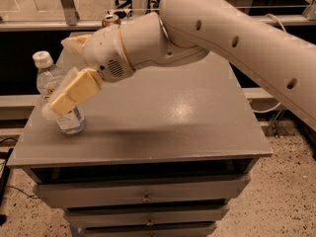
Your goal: Move blue plastic bottle near 7up can
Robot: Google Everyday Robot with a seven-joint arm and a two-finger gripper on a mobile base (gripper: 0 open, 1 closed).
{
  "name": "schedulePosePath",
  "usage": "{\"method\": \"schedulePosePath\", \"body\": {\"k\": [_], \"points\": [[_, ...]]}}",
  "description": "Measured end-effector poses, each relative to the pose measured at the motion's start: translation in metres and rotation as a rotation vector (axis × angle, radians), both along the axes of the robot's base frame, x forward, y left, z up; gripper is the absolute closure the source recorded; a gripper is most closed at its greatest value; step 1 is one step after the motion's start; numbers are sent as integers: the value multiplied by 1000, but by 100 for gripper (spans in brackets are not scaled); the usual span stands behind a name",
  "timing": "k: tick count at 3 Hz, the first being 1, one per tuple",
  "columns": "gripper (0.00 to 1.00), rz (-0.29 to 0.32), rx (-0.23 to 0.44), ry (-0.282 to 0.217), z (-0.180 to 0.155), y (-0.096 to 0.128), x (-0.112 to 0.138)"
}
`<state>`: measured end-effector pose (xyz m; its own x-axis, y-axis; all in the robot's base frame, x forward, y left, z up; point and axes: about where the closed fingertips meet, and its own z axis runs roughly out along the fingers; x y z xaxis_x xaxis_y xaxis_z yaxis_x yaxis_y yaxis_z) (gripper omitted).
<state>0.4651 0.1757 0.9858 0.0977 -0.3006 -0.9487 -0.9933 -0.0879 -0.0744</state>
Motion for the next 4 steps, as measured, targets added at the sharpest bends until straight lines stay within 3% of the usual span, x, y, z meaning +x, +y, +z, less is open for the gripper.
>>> {"method": "schedulePosePath", "body": {"k": [2,4], "points": [[1,9,98,0,-27,35,21],[46,9,132,23,-42,40,26]]}}
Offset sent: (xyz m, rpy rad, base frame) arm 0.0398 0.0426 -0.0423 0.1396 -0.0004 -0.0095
